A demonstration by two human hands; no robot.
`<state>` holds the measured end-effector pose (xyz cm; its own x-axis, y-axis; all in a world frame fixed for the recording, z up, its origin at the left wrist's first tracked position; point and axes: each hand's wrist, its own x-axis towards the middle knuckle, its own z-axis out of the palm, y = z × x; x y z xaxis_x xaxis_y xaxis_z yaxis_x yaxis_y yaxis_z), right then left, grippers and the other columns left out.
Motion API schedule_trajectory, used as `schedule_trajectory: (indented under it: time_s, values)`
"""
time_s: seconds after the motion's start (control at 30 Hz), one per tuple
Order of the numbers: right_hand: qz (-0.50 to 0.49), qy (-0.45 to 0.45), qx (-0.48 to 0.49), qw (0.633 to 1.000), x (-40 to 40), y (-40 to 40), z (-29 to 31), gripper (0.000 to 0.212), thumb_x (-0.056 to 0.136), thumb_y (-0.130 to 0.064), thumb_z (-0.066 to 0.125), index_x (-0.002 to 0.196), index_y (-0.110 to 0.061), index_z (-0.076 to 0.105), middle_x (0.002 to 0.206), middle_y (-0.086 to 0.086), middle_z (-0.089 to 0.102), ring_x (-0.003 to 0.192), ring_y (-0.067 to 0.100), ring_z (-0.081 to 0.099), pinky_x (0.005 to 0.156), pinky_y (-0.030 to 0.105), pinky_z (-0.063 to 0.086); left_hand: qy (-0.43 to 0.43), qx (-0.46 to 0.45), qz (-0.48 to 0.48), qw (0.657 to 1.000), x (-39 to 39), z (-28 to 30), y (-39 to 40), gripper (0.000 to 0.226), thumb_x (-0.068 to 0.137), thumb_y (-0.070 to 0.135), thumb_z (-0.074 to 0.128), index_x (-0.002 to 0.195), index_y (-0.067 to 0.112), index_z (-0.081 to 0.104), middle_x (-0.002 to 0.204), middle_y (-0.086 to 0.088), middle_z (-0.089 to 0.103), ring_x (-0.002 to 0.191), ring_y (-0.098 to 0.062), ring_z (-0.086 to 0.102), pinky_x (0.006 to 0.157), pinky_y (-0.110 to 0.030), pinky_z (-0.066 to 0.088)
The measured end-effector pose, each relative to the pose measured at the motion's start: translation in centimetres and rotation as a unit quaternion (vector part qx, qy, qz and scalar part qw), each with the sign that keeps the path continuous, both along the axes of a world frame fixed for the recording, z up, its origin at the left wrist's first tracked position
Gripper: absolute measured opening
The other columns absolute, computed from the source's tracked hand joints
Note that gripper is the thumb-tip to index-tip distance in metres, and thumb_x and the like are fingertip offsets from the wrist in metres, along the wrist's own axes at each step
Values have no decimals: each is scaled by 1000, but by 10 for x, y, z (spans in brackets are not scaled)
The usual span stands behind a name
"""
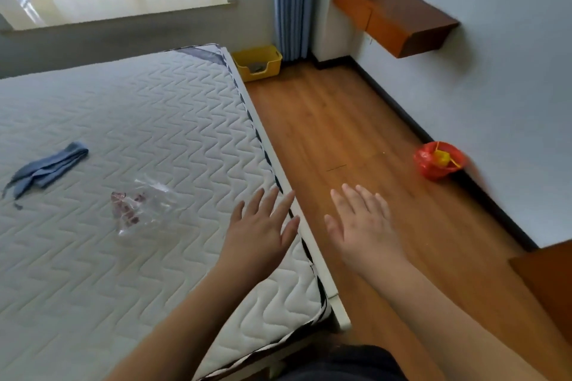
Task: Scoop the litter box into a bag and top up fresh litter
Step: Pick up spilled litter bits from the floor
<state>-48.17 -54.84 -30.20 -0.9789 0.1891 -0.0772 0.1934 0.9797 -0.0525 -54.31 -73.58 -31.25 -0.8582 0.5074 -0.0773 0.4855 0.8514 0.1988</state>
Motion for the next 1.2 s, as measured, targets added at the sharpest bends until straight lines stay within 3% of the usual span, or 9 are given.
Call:
schedule_trajectory:
  time_s: [0.1,0.43,0.63,0.93,1.2]
  values:
    - [-24,-3,4,1000,1,15,3,63,95,-55,4,151,-29,17,159,-3,17,147,19,8,118,41,2,6,18,-34,999,-8,6,22,77,84,64,-19,152,40,8,163,6,14,150,-19,8,120,-46,10]
    - [-84,-3,4,996,-7,92,0,64,94,-57,3,151,-30,14,160,-3,15,147,18,7,118,40,1,39,15,-94,995,-34,14,98,71,89,63,-8,152,38,15,161,5,22,149,-19,13,118,-45,14]
    - [-76,-12,-3,997,-28,162,-20,67,92,-58,-1,151,-31,16,159,-3,18,147,17,9,117,40,3,24,14,-71,997,-51,5,161,71,89,63,-6,152,39,15,161,6,21,149,-19,11,119,-45,12]
    - [2,-39,-59,997,-82,317,-46,66,93,-57,1,150,-30,18,159,-3,19,147,17,10,117,38,3,-7,-6,-24,1000,-82,-17,318,66,95,59,-3,153,36,17,160,5,25,148,-17,15,119,-39,16]
    - [7,-56,-61,997,-108,441,-48,67,91,-62,-1,150,-34,13,161,-4,8,148,16,3,113,35,-4,-31,-51,-2,998,-111,-35,441,64,93,61,-6,152,38,3,163,5,12,150,-19,0,120,-47,3]
